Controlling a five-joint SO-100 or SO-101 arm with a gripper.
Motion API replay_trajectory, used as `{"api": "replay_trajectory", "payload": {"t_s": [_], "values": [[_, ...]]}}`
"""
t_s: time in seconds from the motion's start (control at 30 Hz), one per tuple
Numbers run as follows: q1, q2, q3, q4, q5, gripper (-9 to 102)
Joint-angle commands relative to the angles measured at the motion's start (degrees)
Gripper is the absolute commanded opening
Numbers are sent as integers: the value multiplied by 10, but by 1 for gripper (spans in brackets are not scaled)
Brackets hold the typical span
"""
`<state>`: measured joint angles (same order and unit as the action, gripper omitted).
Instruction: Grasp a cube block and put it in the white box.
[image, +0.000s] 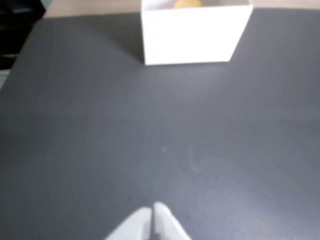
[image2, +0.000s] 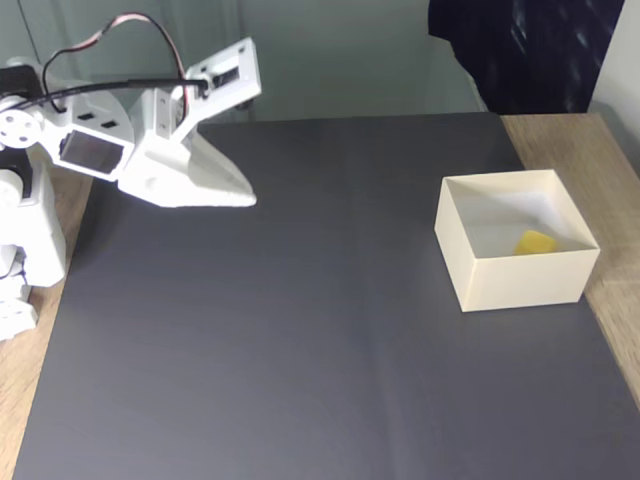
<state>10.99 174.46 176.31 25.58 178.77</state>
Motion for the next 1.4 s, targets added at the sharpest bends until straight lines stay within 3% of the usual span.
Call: {"api": "replay_trajectory", "payload": {"t_s": [0.0,0.33,0.77,1.37], "values": [[-2,31,6,13,3,0],[-1,133,46,76,2,0],[0,134,60,93,4,0],[-33,134,61,299,-56,0]]}}
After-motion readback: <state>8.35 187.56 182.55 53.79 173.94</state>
